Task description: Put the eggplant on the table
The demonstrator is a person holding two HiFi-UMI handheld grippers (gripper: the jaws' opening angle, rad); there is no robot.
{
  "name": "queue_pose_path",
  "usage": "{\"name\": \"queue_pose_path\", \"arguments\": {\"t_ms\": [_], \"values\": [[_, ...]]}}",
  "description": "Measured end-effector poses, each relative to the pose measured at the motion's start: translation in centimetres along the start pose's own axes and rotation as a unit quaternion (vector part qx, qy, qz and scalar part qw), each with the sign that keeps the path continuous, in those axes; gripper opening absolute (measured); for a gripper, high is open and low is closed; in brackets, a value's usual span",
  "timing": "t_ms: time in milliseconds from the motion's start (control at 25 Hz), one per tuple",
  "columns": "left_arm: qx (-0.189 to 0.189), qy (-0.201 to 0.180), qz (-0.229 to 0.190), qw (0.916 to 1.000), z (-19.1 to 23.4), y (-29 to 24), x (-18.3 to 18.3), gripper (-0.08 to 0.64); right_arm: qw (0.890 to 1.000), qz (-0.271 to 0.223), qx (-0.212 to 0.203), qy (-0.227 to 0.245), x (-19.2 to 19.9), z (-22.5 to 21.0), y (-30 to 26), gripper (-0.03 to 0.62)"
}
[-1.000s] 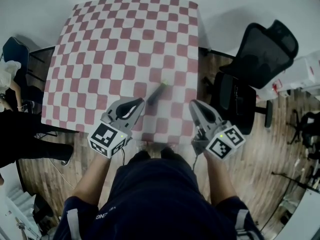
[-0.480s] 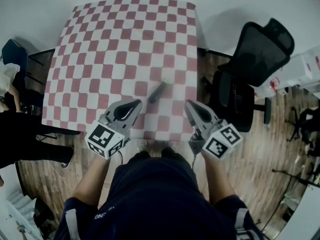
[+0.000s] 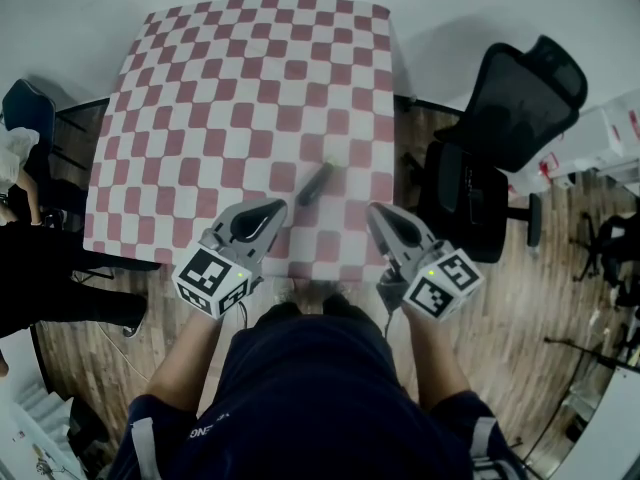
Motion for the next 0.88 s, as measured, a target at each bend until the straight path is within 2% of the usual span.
{"name": "queue_pose_path", "arguments": {"t_ms": [880], "values": [[-0.01,0.007,0.003,0.9999,-0.21,-0.21,0.31,0.028,1.0,0.013,-0.008,0.005,0.31,0.12,0.11,0.015]]}}
Point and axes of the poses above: the fingertips, and each gripper's own axes: y backward along the fingers, z to its left, x out of its underside, the point moved 2 cm from there along y, backward along the fingers, and after that the axes turned 4 degrees about z, right-handed, at the moved point
